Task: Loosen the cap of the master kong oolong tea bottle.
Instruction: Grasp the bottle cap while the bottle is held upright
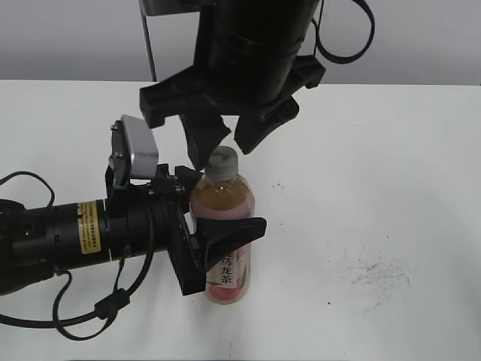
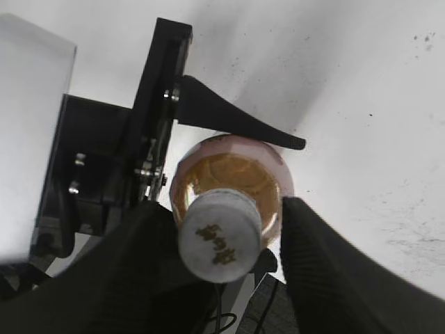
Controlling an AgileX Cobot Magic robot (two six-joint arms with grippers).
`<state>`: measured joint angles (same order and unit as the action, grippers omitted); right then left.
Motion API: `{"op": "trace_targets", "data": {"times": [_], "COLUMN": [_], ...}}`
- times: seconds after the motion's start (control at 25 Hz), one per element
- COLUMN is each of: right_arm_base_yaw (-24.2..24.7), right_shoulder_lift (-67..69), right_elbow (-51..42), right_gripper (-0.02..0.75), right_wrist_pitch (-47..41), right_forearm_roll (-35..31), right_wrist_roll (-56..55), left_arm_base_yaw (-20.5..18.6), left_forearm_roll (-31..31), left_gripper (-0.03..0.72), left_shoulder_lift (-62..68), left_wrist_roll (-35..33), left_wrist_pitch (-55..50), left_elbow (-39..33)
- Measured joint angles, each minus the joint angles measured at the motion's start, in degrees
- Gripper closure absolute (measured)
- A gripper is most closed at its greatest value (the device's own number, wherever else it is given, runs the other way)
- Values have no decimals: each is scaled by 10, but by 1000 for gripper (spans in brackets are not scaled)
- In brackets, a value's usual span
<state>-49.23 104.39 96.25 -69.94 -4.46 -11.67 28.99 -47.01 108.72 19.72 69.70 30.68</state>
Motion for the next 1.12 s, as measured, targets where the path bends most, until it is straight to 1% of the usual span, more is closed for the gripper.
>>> {"op": "trace_targets", "data": {"times": [0.32,0.48,0.8,1.12], "right_arm_base_yaw": [0,0,0,0], "right_shoulder_lift": [0,0,0,0], "right_elbow": [-1,-1,-27,-11], "right_gripper": [321,321,327,341], "right_wrist_pitch": [0,0,0,-1], "right_forearm_roll": [3,-8,-14,-14], "right_wrist_roll": [0,3,6,7], "left_arm_base_yaw": [0,0,0,0], "left_forearm_roll": [0,0,-1,-1], "left_gripper": [244,244,244,244], "left_shoulder_lift": [0,0,0,0], "left_wrist_roll": [0,0,0,0], "left_wrist_pitch": [0,0,0,0], "left_elbow": [0,0,0,0]}}
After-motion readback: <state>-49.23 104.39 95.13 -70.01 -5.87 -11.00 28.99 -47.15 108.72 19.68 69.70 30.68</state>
